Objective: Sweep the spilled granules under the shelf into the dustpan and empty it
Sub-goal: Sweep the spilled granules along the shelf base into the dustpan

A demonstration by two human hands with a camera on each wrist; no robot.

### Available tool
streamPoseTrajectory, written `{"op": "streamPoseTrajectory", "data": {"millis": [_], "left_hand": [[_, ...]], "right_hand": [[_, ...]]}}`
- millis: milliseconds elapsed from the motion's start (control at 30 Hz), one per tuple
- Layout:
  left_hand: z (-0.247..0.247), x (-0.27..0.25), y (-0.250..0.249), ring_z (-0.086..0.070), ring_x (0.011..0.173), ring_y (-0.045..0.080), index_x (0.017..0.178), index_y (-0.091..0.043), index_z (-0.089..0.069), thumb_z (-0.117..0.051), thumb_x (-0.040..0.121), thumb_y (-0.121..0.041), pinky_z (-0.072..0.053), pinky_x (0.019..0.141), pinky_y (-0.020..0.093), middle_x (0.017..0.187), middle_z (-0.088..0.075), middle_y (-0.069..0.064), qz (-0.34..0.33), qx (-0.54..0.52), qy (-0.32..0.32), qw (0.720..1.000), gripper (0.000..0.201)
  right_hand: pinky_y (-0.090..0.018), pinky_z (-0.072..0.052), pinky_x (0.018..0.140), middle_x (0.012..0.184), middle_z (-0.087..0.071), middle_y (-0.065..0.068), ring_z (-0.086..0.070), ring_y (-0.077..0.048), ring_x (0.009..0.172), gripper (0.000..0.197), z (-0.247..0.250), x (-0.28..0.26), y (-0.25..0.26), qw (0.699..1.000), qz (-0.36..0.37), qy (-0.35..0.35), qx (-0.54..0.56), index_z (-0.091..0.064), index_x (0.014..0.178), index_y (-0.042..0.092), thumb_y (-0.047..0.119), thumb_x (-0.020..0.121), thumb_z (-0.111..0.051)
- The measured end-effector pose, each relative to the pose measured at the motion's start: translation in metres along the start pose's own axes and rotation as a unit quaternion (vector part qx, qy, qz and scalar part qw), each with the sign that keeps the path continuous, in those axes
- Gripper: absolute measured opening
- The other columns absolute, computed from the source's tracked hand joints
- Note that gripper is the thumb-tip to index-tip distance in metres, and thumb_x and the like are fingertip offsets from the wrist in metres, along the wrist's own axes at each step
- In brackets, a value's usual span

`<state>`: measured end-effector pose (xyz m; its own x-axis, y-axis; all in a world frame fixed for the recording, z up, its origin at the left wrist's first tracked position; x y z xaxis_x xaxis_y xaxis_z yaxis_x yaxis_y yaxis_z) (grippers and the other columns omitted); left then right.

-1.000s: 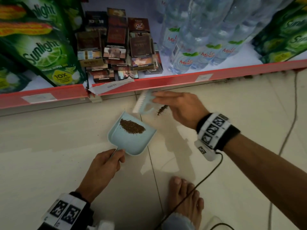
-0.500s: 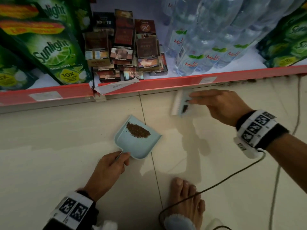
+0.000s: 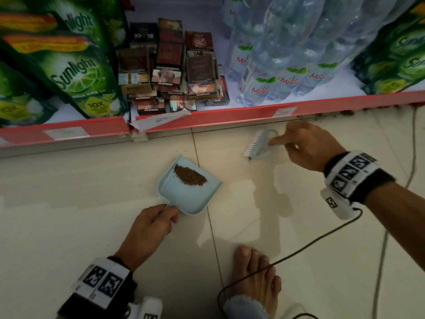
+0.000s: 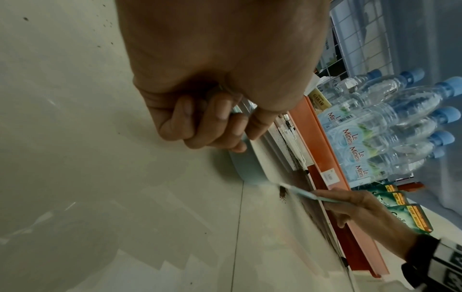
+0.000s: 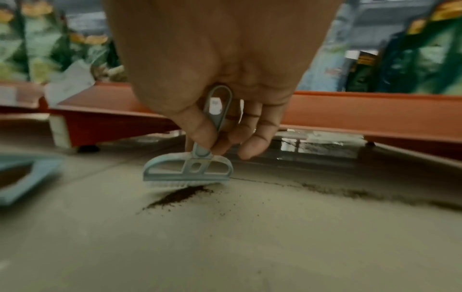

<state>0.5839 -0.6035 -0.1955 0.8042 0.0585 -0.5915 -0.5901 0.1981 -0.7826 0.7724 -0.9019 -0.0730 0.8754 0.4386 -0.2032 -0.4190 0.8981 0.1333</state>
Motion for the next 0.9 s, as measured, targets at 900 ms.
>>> {"op": "streamPoseTrajectory", "data": {"millis": [900], "left_hand": [[-0.04,0.007,-0.048,-0.03,0.035,0.007,0.067,-0.007,-0.056,-0.051,0.097,-0.026,-0.025,0.036,0.015,0.041,-0.037,-0.009,0.007,-0.009,0.005,1.0,0.036]], "right_hand": [[-0.037,-0.048,0.084,0.087,-0.055,-0.012,-0.062,-0.04,0.086,0.03,0.002,-0.013,-0.044,0.99,-0.062,-0.039,0.122,-0.069,0.122,0.013,0.009,0.096,-0.053]]}}
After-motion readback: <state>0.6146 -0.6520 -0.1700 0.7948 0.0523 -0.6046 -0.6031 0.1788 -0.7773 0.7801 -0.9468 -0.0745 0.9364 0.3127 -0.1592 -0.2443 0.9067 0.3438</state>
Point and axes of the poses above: each hand's wrist, its own x-axis towards the middle knuckle, its own z-axis out of the back of the hand, y = z × x, the point moved 9 cm from there along x, towards the middle knuckle
